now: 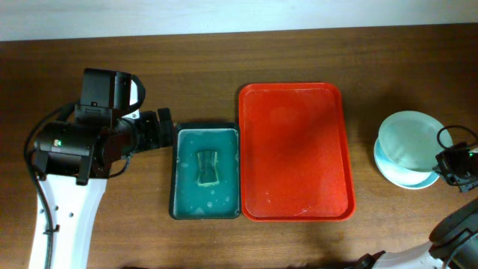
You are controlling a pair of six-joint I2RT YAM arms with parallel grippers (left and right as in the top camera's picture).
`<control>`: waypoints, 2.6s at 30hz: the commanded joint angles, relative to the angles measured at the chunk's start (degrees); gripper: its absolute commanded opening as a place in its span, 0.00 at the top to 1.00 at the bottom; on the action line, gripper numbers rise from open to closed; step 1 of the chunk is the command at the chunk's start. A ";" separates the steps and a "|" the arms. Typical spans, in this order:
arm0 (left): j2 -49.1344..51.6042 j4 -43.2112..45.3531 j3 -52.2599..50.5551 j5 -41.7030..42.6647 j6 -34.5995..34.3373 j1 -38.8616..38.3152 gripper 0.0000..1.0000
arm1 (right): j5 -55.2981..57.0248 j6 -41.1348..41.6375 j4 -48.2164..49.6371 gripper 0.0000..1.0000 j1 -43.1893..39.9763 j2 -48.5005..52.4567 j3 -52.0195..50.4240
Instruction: Clean dirty plates on tray and stack at the side
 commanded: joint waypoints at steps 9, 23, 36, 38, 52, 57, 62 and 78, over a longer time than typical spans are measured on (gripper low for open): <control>-0.48 0.09 0.76 0.00 0.24 0.26 0.01 | -12.00 -5.97 -0.87 0.62 12.79 -16.09 0.17; -0.48 0.09 0.76 0.00 0.26 0.26 0.01 | -1.22 -11.72 -1.44 0.02 64.89 -53.83 0.17; -0.48 0.09 0.76 0.00 0.24 0.26 0.01 | 17.05 -11.74 -3.85 0.02 64.24 -58.29 -0.42; -0.48 0.09 0.76 0.02 0.24 0.26 0.01 | 17.05 -11.74 -3.76 0.02 61.37 -62.20 -1.97; -0.48 0.09 0.76 0.00 0.24 0.26 0.01 | 9.55 -11.50 33.57 0.02 49.81 -95.60 -55.63; -0.48 0.09 0.76 0.00 0.26 0.26 0.01 | 7.52 -11.50 48.48 0.02 49.79 -100.87 -68.87; -0.48 0.09 0.76 0.00 0.26 0.26 0.01 | 7.54 -11.52 49.48 0.02 49.79 -100.87 -70.97; -0.48 0.09 0.70 0.00 0.24 0.28 0.01 | 7.54 -11.52 48.81 0.02 49.79 -100.69 -70.97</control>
